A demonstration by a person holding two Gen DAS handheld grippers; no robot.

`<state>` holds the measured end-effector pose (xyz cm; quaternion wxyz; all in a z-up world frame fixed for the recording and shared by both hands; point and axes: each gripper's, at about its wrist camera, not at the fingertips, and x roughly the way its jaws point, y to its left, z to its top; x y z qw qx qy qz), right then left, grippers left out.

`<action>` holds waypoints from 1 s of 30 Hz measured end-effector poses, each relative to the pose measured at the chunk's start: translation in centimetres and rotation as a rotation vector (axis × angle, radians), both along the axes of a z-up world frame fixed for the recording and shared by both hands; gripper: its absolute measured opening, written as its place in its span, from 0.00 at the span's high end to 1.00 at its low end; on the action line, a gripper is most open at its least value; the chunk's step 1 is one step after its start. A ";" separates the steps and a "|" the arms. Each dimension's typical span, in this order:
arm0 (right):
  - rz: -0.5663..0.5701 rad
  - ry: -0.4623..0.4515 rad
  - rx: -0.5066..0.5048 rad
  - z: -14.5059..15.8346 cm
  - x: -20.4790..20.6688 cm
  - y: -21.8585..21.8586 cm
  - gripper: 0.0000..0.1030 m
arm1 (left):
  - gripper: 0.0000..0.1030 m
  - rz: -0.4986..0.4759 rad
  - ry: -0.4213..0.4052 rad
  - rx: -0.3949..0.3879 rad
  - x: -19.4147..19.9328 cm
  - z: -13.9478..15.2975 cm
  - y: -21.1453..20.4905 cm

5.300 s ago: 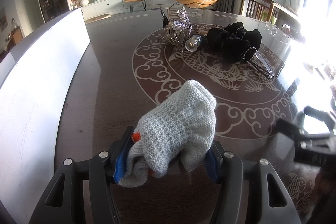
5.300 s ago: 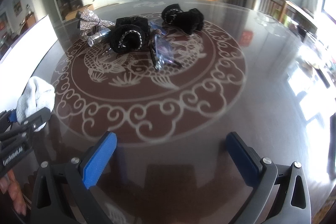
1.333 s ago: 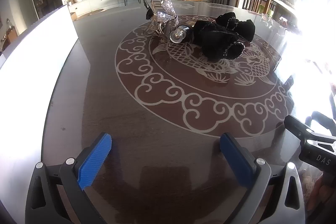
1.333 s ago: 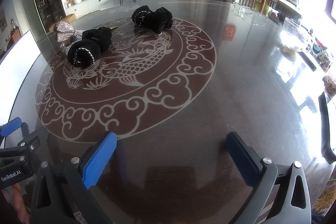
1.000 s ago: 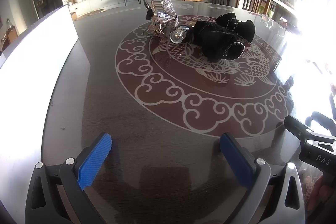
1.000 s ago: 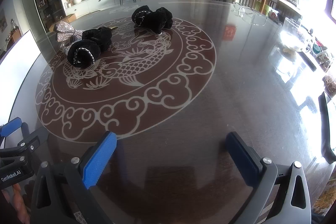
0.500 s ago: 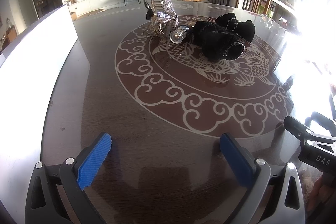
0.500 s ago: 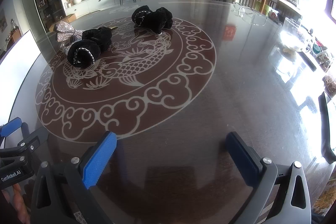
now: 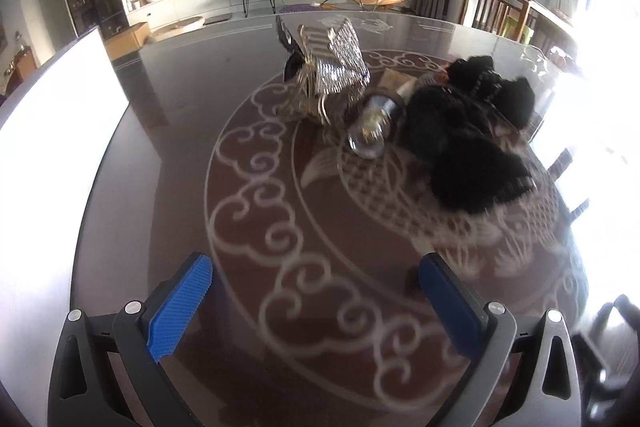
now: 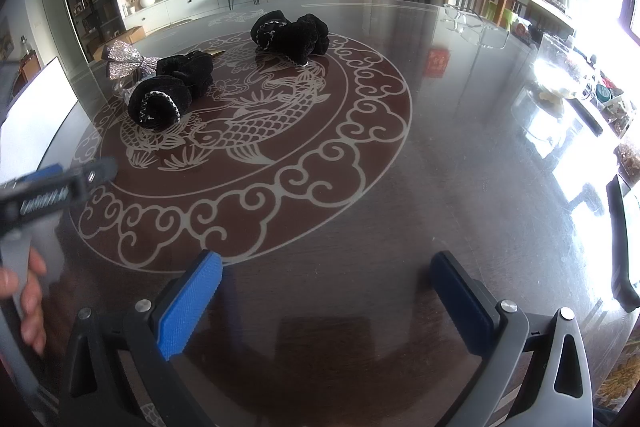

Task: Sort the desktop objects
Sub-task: 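Grasp the gold cosmetic tube with the left gripper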

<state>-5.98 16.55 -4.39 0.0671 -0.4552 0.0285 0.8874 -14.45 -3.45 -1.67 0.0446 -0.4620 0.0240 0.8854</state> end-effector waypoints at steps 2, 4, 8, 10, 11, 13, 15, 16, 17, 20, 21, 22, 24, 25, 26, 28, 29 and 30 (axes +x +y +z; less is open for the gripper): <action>0.000 0.000 0.000 0.0 0.0 0.0 0.00 | 0.00 -0.003 0.001 0.000 -1.8 0.0 0.3; 0.000 0.000 0.000 0.0 0.0 0.0 0.00 | 0.00 -0.014 0.003 -0.003 -3.4 0.0 0.6; 0.000 0.000 0.000 0.0 0.0 0.0 0.00 | 0.17 -0.055 0.026 0.001 -6.0 0.3 1.4; 0.000 0.000 0.000 0.0 0.0 0.0 0.00 | 0.20 -0.078 0.032 0.003 -7.1 0.5 2.0; 0.000 0.000 0.000 0.0 0.0 0.0 0.00 | 0.20 -0.084 0.032 0.003 -7.7 0.5 2.3; 0.000 0.000 0.000 0.0 0.0 0.0 0.00 | 0.24 -0.089 0.033 0.005 -8.3 0.6 2.7; 0.000 0.000 0.000 0.0 0.0 0.0 0.00 | 0.47 -0.111 0.048 0.008 -8.7 0.7 3.3; 0.000 0.000 0.000 0.0 0.0 0.0 0.00 | 0.52 -0.127 0.058 0.004 -8.8 0.9 3.6; 0.000 0.000 0.000 0.0 0.0 0.0 0.00 | 0.56 -0.138 0.058 -0.001 -8.9 0.8 3.8; 0.000 0.000 0.000 0.0 0.0 0.0 0.00 | 0.79 -0.132 0.068 0.004 -7.8 0.9 4.0; 0.000 0.000 0.000 0.0 0.0 0.0 0.00 | 0.81 -0.129 0.065 0.009 -7.0 0.8 4.0; 0.000 0.000 0.000 0.0 0.0 0.0 0.00 | 0.81 -0.117 0.066 0.005 -6.0 0.8 4.0; 0.000 0.000 0.000 0.0 0.0 0.0 0.00 | 0.81 -0.107 0.062 0.029 -3.3 0.6 3.6; 0.000 0.000 0.000 0.0 0.0 0.0 0.00 | 0.81 -0.103 0.060 0.035 -1.8 0.6 3.4; 0.000 0.000 0.000 0.0 0.0 0.0 0.00 | 0.81 -0.098 0.059 0.044 -0.2 0.5 3.1; 0.000 0.001 0.000 0.0 0.0 0.0 0.00 | 0.81 -0.094 0.062 0.060 3.6 0.4 2.3; 0.000 0.001 0.000 0.0 0.0 0.0 0.00 | 0.81 -0.093 0.062 0.066 5.2 0.3 1.8; 0.000 0.000 0.000 0.0 0.0 0.0 0.00 | 0.81 -0.091 0.059 0.070 6.7 0.3 1.4</action>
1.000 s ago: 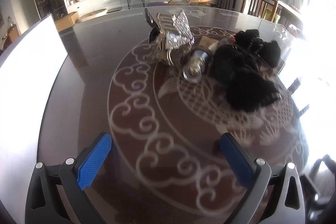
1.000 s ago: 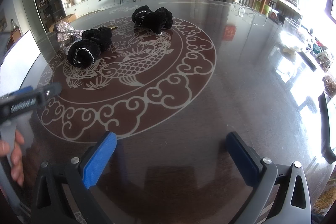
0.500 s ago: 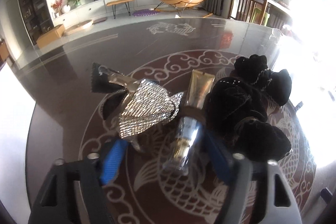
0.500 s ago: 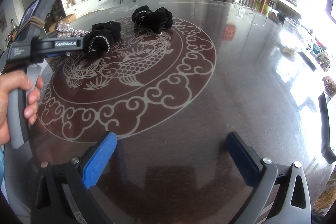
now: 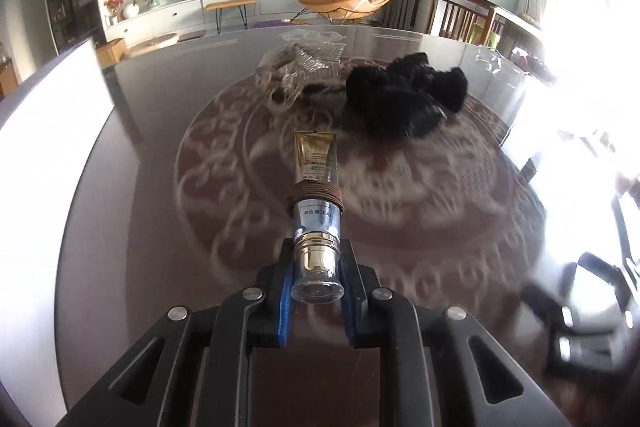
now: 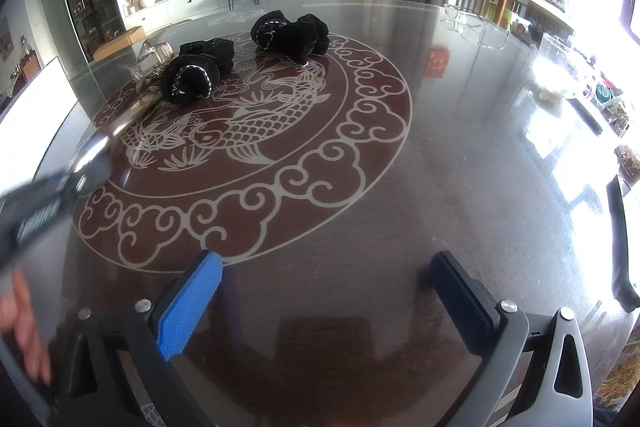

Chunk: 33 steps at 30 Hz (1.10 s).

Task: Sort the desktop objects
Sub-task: 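Hold the gold tube in the left gripper while the right grasps a black fabric item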

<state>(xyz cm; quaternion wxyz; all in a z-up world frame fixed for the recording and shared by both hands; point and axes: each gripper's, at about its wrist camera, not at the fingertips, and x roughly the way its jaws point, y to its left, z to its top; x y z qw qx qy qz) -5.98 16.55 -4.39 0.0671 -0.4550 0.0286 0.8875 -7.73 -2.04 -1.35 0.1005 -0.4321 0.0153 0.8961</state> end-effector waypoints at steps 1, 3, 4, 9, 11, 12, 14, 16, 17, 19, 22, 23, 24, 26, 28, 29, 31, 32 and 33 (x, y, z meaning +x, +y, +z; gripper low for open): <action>0.000 0.000 0.000 0.0 0.0 0.0 0.00 | 0.81 -0.001 -0.003 -0.005 1.1 0.0 -0.3; 0.000 0.000 0.000 0.0 0.0 0.0 0.00 | 0.76 -0.013 -0.022 -0.031 2.1 0.0 -0.5; 0.000 0.000 0.000 0.0 0.0 0.0 0.00 | 0.70 -0.024 -0.035 -0.037 2.2 0.1 -0.5; 0.000 0.000 0.000 0.0 0.0 0.0 0.00 | 0.30 -0.027 -0.026 -0.056 0.6 0.5 -0.6; 0.000 0.000 0.000 0.0 0.0 0.0 0.00 | 0.30 -0.034 -0.057 -0.063 -0.7 -0.1 -0.4; 0.000 0.000 0.000 0.0 0.0 0.0 0.00 | 0.29 -0.040 -0.092 -0.066 -1.4 -0.7 -0.1; 0.000 0.000 0.000 0.0 0.0 0.0 0.00 | 0.32 -0.062 -0.057 -0.096 -1.7 -0.7 0.6; 0.000 0.000 0.000 0.0 0.0 0.0 0.00 | 0.56 -0.070 -0.036 -0.079 -1.7 -0.8 0.7; 0.000 0.000 0.000 0.0 0.0 0.0 0.00 | 0.73 -0.074 -0.028 -0.076 -1.6 -0.7 0.7; 0.000 0.000 0.000 0.0 0.0 0.0 0.00 | 0.73 -0.062 -0.028 -0.059 -1.6 -0.7 0.4; 0.008 0.004 -0.008 0.0 0.1 0.1 0.00 | 0.74 -0.018 -0.041 -0.011 -1.1 -0.3 -0.8; 0.031 0.013 -0.034 0.2 0.2 0.2 0.00 | 0.74 -0.003 -0.043 0.005 -0.6 -0.2 -1.4; 0.061 0.037 -0.128 0.7 0.3 0.6 0.00 | 0.74 0.003 -0.037 0.008 0.1 -0.1 -1.9; 0.098 0.097 -0.243 2.0 -0.4 0.8 0.00 | 0.74 0.006 -0.029 -0.003 1.0 0.0 -2.7; 0.167 0.136 -0.187 4.0 -3.0 -0.7 0.00 | 0.74 0.009 -0.033 -0.003 1.5 0.0 -3.3; 0.202 0.136 -0.173 4.7 -4.4 -1.5 0.00 | 0.74 0.014 -0.034 0.001 1.8 0.0 -3.7; 0.261 0.107 -0.176 5.6 -8.7 -3.3 0.00 | 0.74 0.027 -0.037 0.014 2.1 -0.1 -4.4; 0.273 0.080 -0.180 5.6 -10.7 -4.0 0.00 | 0.74 0.036 -0.039 0.022 2.2 -0.2 -4.7; 0.273 0.049 -0.185 5.3 -12.4 -4.5 0.00 | 0.74 0.043 -0.041 0.029 2.3 -0.2 -4.9</action>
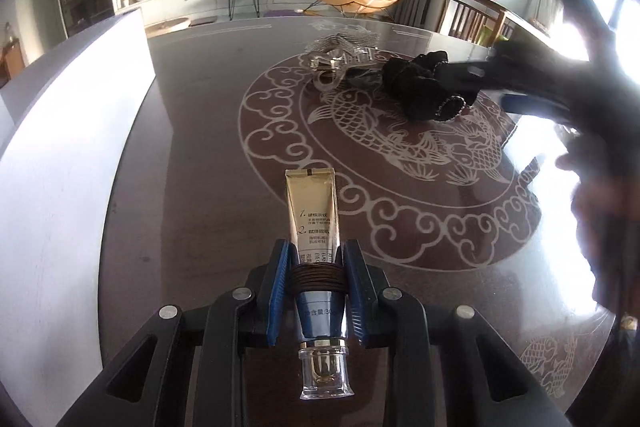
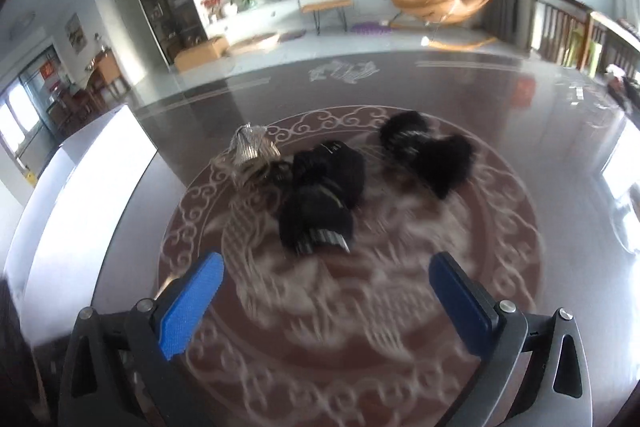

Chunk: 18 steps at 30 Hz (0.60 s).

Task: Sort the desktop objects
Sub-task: 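Hold the gold tube in the left gripper while the right grasps a black fabric item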

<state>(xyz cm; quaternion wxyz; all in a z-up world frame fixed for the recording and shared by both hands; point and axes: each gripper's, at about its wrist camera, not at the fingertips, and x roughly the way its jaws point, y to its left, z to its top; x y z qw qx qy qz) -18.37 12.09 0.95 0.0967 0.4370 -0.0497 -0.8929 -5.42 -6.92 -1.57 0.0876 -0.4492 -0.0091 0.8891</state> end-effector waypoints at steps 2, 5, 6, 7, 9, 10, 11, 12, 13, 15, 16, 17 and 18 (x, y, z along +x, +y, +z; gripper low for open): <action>-0.018 -0.054 0.003 -1.3 -3.2 -0.6 0.04 | 0.74 0.014 -0.005 0.018 -0.1 0.0 -0.3; 0.021 -0.146 0.029 -3.9 -5.4 -1.6 0.39 | 0.74 0.016 -0.012 0.030 0.3 -0.1 -0.3; 0.046 -0.101 0.060 -3.8 -5.1 -1.9 0.49 | 0.74 0.012 -0.012 0.033 0.4 -0.1 -0.3; 0.072 -0.098 0.054 -3.8 -4.9 -2.0 0.70 | 0.74 0.009 -0.007 0.038 0.7 -0.1 -0.3; 0.094 -0.060 0.023 -3.3 -2.9 -1.6 0.70 | 0.74 0.009 0.006 0.052 1.3 0.2 -0.4; 0.099 -0.034 0.018 -3.0 -1.7 -1.3 0.70 | 0.74 0.004 0.016 0.068 1.7 0.5 -0.4; 0.102 -0.020 0.006 -2.7 -0.3 -1.0 0.70 | 0.74 0.001 0.021 0.075 2.1 0.7 -0.4; 0.107 -0.015 -0.022 -2.5 1.1 -0.6 0.70 | 0.74 -0.005 0.025 0.090 2.6 1.0 -0.4; 0.112 -0.011 -0.042 -2.5 2.2 -0.3 0.70 | 0.74 -0.010 0.028 0.105 3.0 1.4 -0.4; 0.116 -0.007 -0.060 -2.2 4.6 0.1 0.70 | 0.74 -0.019 0.041 0.139 4.1 2.7 -0.6; 0.120 -0.005 -0.070 -2.0 5.4 0.0 0.70 | 0.74 -0.020 0.053 0.156 4.8 3.7 -0.9; 0.125 0.000 -0.082 -1.6 6.1 -0.1 0.70 | 0.74 -0.020 0.071 0.173 5.4 4.8 -1.3; 0.136 0.015 -0.094 -0.9 6.8 -0.6 0.70 | 0.74 -0.015 0.092 0.184 6.0 6.0 -1.7</action>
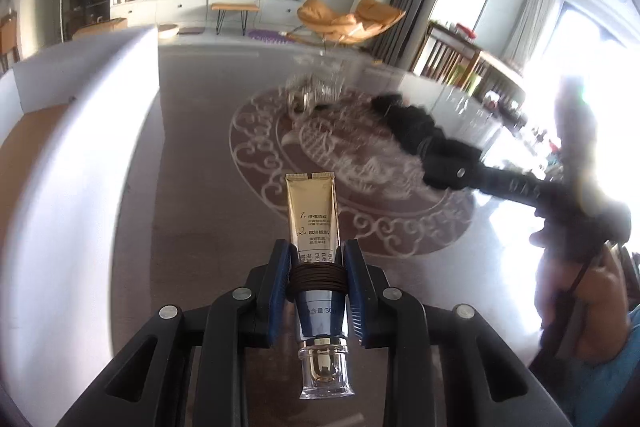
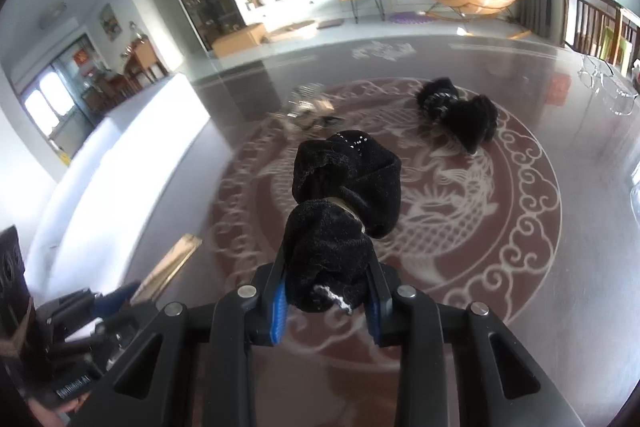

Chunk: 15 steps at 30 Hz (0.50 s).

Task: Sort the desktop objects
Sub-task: 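Hold the gold tube in the left gripper while the right grasps a black fabric item, then carry the gold tube and black item into the box and open both grippers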

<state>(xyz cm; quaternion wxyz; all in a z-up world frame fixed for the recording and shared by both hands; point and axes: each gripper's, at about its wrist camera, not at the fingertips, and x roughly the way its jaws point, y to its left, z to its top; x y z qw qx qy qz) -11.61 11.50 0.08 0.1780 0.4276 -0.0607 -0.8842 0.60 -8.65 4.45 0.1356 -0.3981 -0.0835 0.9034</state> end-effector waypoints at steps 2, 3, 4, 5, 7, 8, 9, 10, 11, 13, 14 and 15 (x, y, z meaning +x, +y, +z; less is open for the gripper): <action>0.033 0.030 -0.016 2.1 0.6 -1.0 0.70 | 0.74 0.023 0.051 0.014 1.2 2.8 -1.7; 0.069 0.055 -0.025 3.5 1.0 -2.3 0.70 | 0.74 0.036 0.071 0.014 1.7 3.8 -2.5; 0.110 0.081 -0.034 5.0 1.5 -4.1 0.70 | 0.74 0.060 0.099 0.011 2.4 5.3 -3.9; 0.148 0.100 -0.043 6.1 1.9 -5.7 0.69 | 0.74 0.083 0.117 0.006 3.0 6.4 -5.0; 0.251 0.138 -0.073 8.4 2.8 -10.1 0.69 | 0.74 0.152 0.148 -0.013 4.4 8.4 -8.4; 0.295 0.147 -0.085 9.1 3.2 -12.0 0.69 | 0.74 0.189 0.152 -0.027 5.0 9.0 -10.0; 0.359 0.152 -0.108 9.9 3.8 -14.8 0.69 | 0.74 0.236 0.145 -0.042 5.6 9.4 -12.1; 0.403 0.147 -0.125 10.0 4.1 -16.7 0.69 | 0.74 0.274 0.132 -0.053 6.0 9.5 -13.9; 0.445 0.138 -0.141 10.1 4.6 -18.4 0.69 | 0.74 0.304 0.117 -0.066 6.4 9.3 -15.4; 0.540 0.110 -0.155 9.6 5.6 -22.9 0.69 | 0.74 0.376 0.073 -0.106 6.9 8.3 -18.4; 0.579 0.100 -0.147 9.0 6.0 -24.9 0.69 | 0.74 0.417 0.034 -0.112 7.2 7.4 -20.2; 0.613 0.092 -0.132 8.2 6.4 -26.8 0.68 | 0.73 0.441 0.003 -0.106 7.5 6.7 -21.5</action>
